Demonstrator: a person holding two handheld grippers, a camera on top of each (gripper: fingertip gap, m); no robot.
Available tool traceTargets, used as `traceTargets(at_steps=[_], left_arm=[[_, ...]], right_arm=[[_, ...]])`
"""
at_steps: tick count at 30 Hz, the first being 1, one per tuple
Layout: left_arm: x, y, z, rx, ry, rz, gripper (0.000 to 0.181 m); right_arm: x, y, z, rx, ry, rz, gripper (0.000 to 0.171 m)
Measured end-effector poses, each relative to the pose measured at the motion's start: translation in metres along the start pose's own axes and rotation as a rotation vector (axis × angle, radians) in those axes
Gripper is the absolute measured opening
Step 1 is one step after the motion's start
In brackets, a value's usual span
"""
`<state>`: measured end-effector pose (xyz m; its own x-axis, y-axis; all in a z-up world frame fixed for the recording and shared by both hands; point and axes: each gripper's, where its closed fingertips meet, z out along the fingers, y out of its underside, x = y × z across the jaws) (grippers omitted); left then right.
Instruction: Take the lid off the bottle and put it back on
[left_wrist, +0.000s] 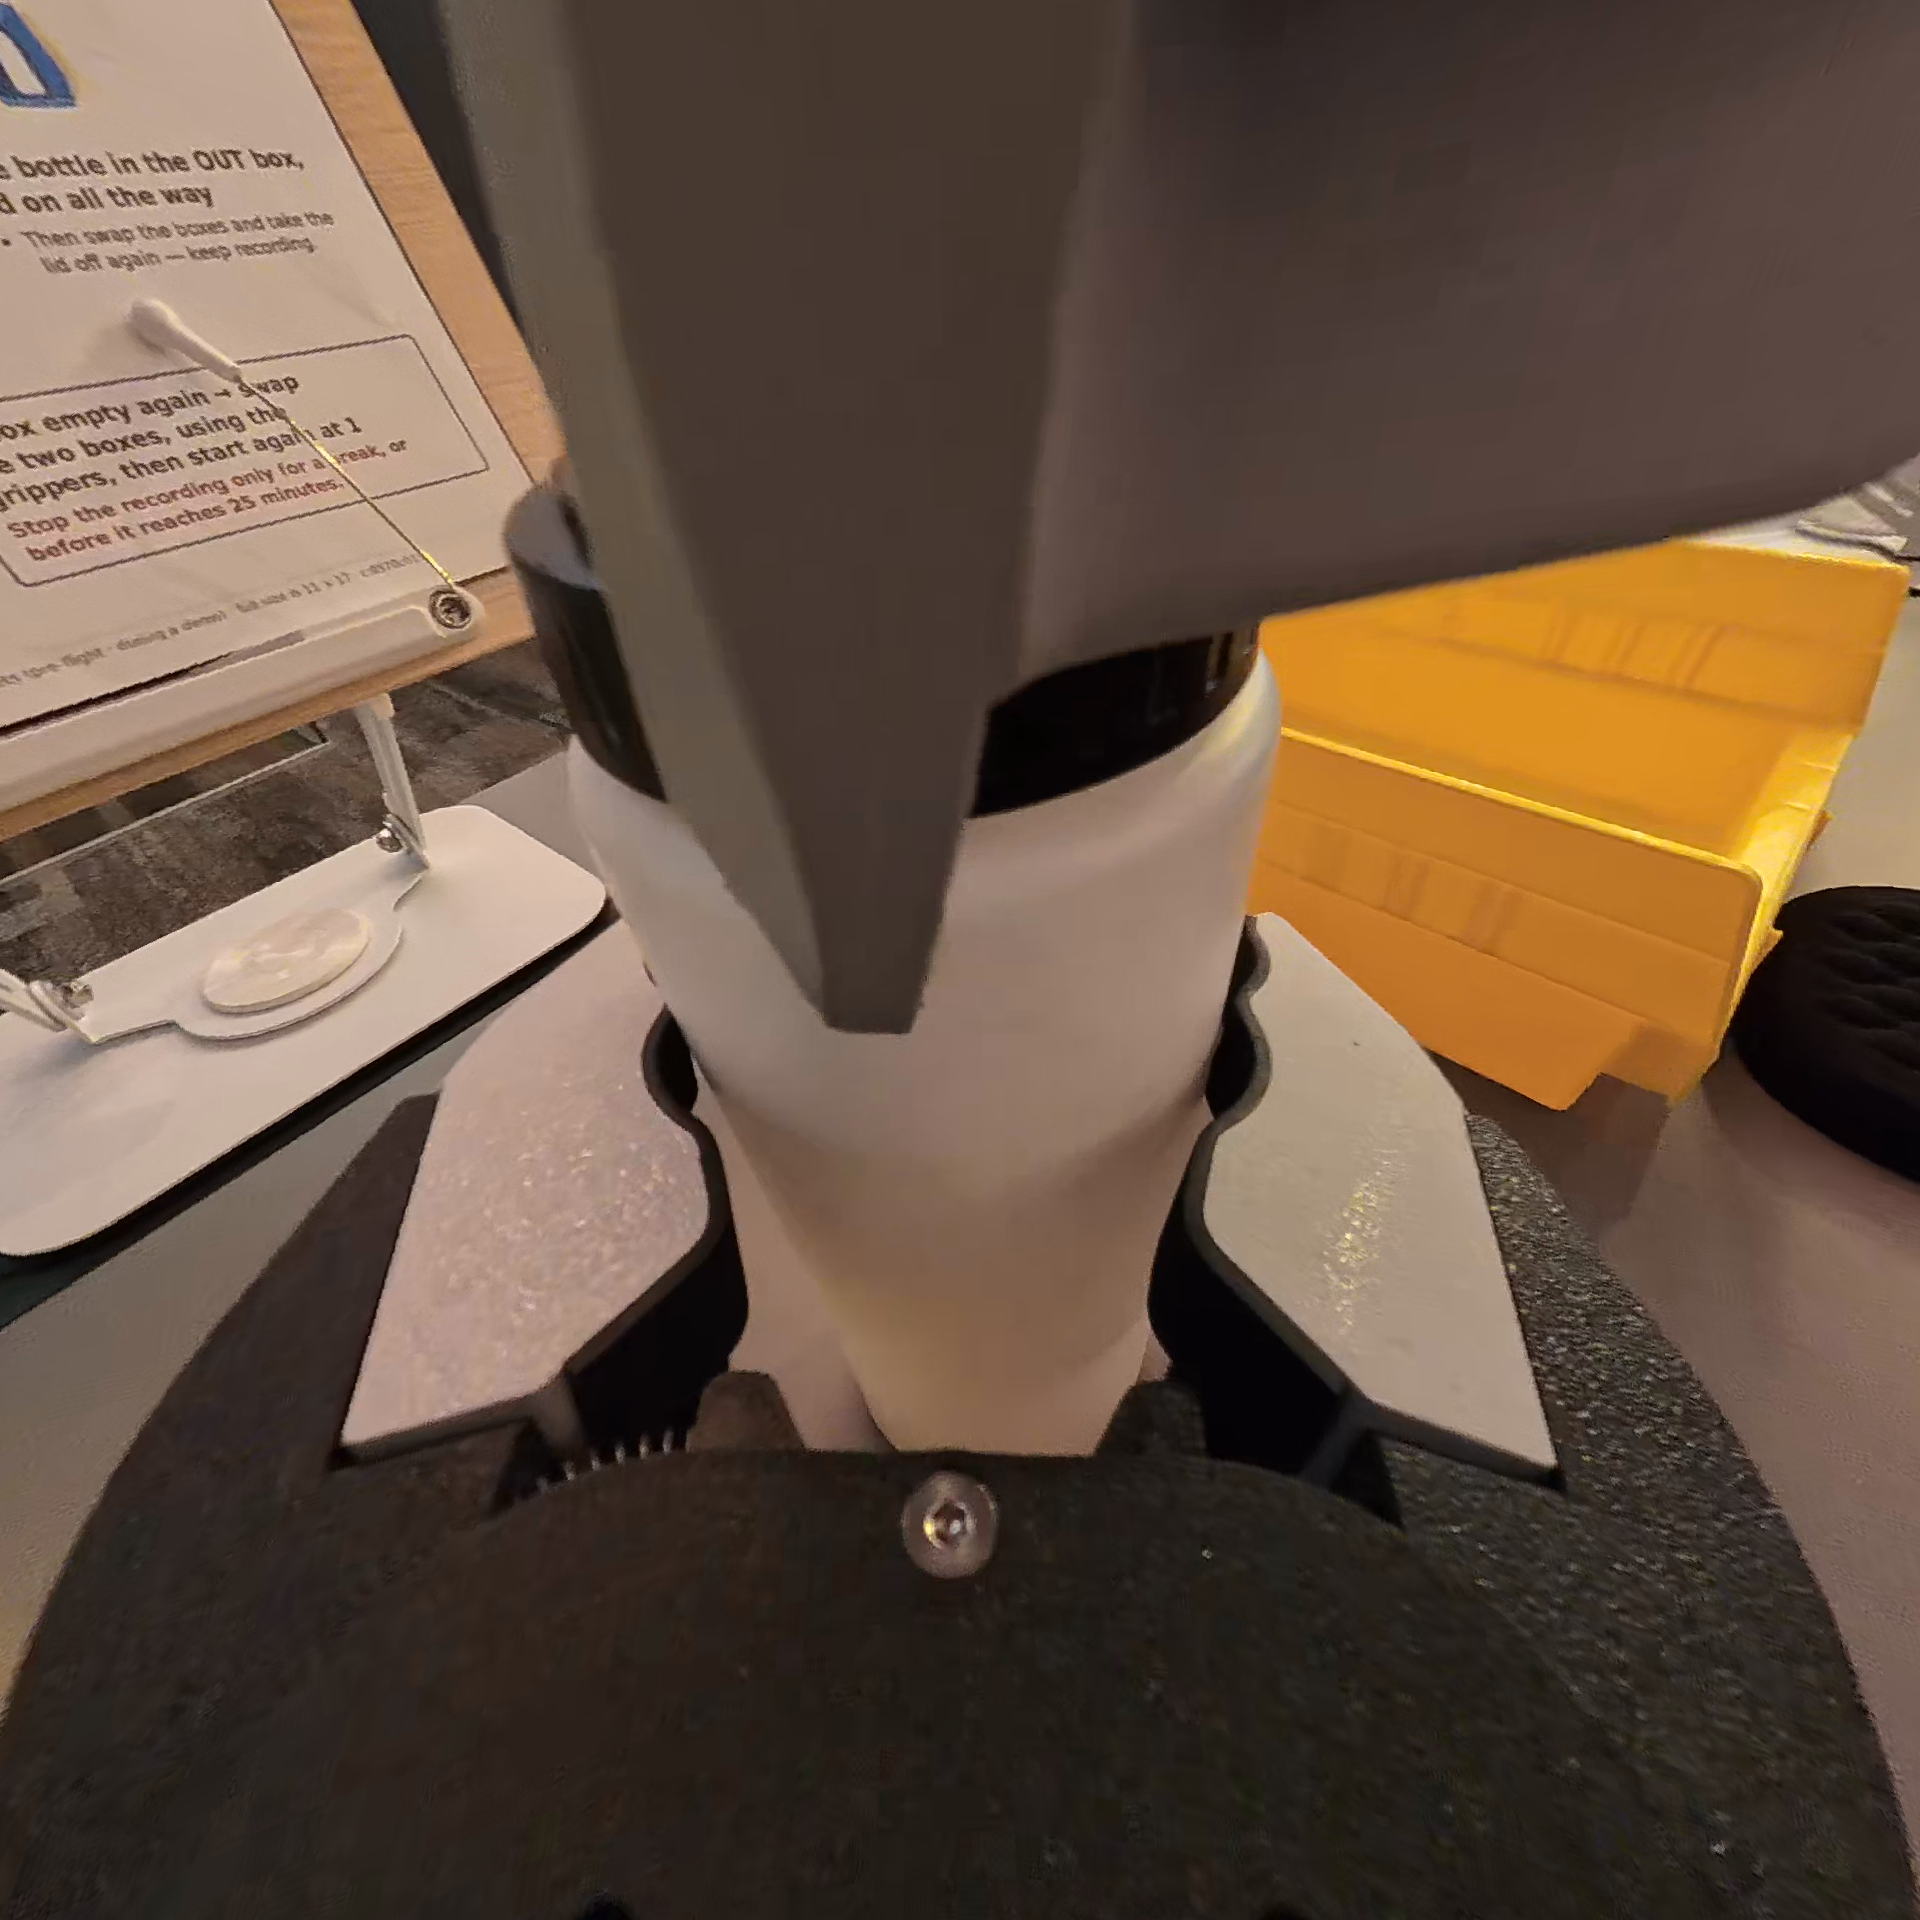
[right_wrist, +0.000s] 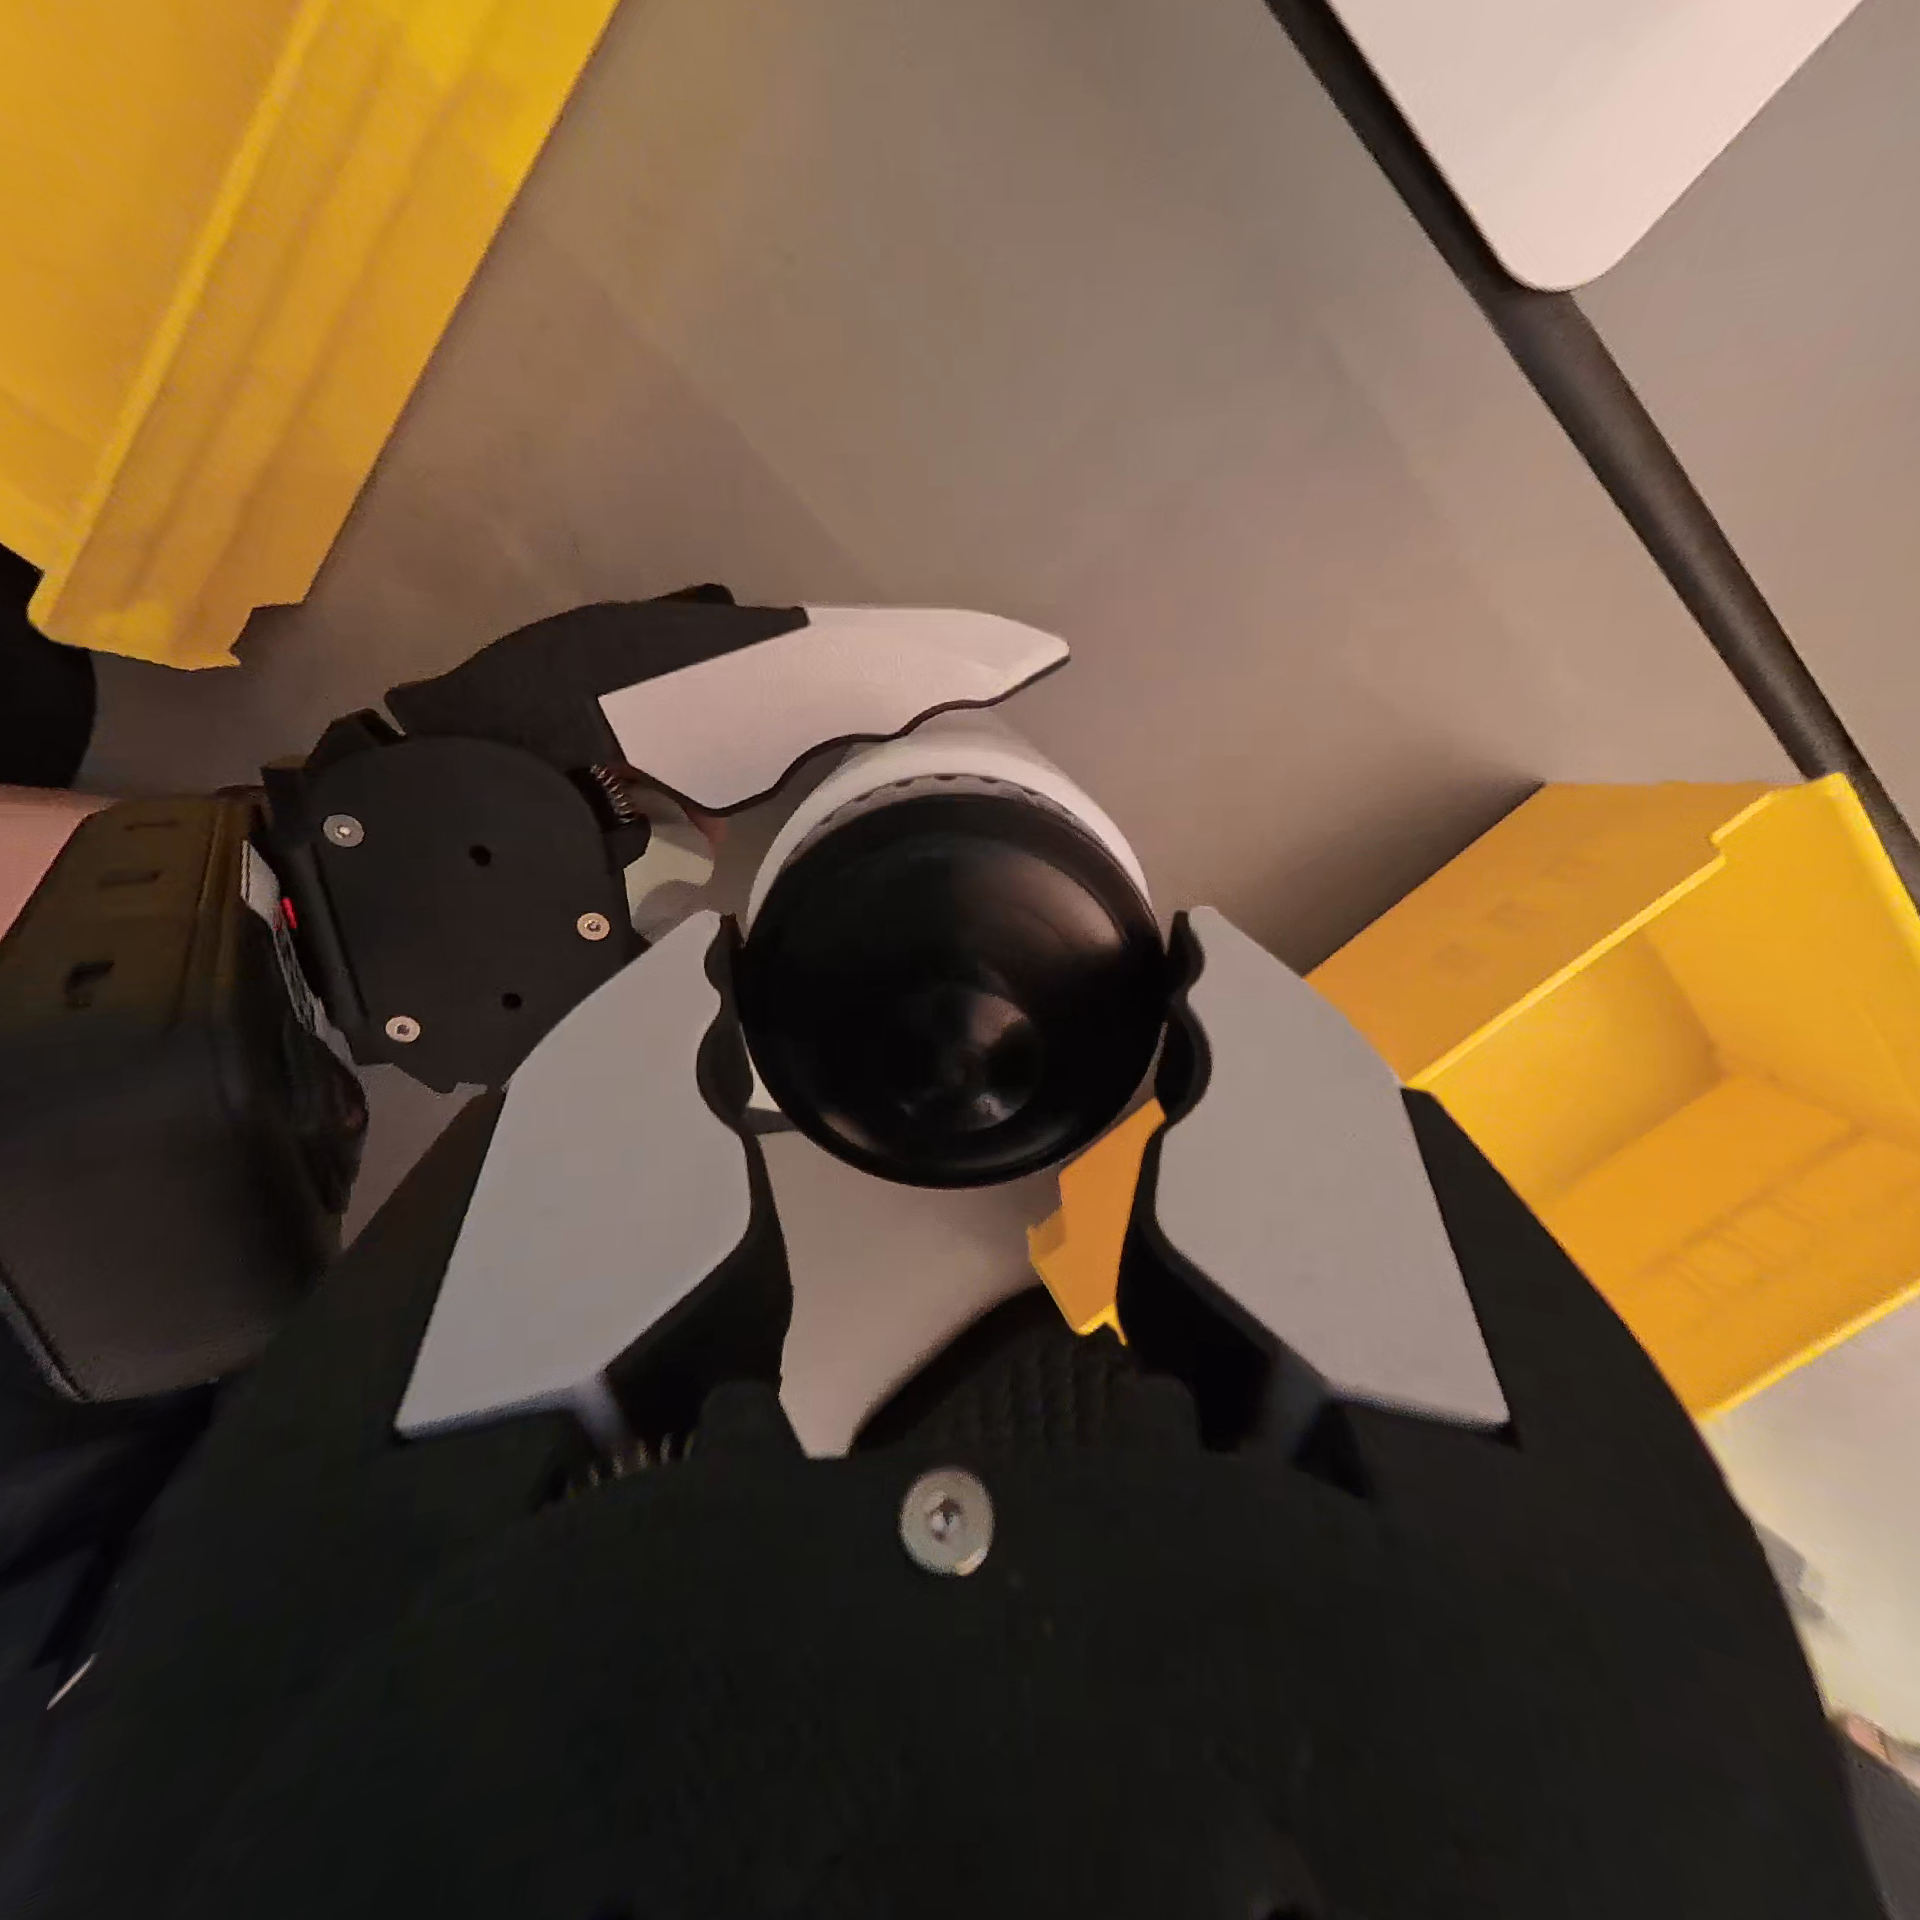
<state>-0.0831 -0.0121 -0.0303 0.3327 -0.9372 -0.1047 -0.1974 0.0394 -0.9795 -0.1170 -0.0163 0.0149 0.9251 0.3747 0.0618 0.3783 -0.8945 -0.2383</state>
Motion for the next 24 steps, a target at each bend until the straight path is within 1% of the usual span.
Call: traceTargets(at_steps=[3,5,9,15,19,24], left_arm=[[0.002,-0.001,0.002,0.011,0.028,0.016,0.100],[0.002,0.004,0.006,-0.010,0.039,0.017,0.106],[0.002,0.006,0.008,-0.023,0.032,0.015,0.103],[0.001,0.006,0.009,-0.029,0.023,0.024,0.102],[0.001,0.006,0.009,-0.032,0.043,0.023,0.102],[-0.001,0.006,0.012,-0.030,0.073,0.003,0.101]], right_arm=[[0.000,0.002,0.000,-0.045,0.003,0.014,0.078],[0.000,0.003,0.000,-0.065,0.004,0.020,0.078],[0.002,0.004,0.001,-0.096,0.026,0.012,0.079],[0.002,0.004,0.000,-0.120,-0.006,0.029,0.078],[0.002,0.005,0.000,-0.157,-0.013,-0.003,0.078],[0.005,0.000,0.002,-0.152,-0.033,-0.029,0.077]])
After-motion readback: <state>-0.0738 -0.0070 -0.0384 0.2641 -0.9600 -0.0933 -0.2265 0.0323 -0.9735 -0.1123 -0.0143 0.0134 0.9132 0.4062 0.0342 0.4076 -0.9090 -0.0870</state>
